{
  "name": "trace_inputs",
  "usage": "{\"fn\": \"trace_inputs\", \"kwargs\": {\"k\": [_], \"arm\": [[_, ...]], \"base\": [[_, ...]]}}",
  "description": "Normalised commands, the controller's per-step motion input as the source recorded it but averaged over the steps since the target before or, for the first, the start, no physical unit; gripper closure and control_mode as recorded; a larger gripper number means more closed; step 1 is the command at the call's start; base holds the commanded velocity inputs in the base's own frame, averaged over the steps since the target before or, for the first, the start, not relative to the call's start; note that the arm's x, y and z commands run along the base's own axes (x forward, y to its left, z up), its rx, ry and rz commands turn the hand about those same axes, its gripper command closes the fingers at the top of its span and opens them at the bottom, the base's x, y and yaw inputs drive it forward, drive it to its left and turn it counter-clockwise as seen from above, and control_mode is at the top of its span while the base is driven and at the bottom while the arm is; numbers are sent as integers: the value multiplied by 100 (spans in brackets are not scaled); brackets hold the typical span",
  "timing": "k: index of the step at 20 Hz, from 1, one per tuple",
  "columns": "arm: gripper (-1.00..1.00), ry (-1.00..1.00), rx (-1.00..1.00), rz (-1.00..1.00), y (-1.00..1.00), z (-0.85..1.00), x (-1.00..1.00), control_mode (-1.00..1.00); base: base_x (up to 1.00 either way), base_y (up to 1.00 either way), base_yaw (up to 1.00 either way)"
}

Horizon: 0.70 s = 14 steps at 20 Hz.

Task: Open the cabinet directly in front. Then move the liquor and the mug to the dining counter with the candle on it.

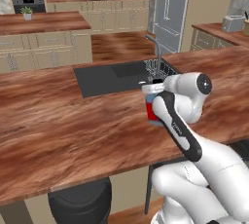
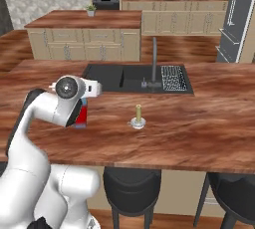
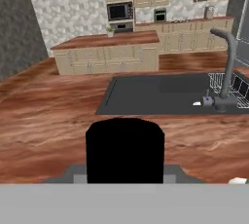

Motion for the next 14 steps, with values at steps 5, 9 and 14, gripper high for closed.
{"fn": "trace_inputs", "kwargs": {"k": [5, 9, 14], "arm": [[100, -11, -8, -11, -41, -45, 72, -100], [100, -8, -8, -10, -7, -29, 61, -100], [100, -6, -1, -4, 0, -11, 17, -100]], "base": [[0, 0, 0], [0, 0, 0], [0, 0, 0]]}}
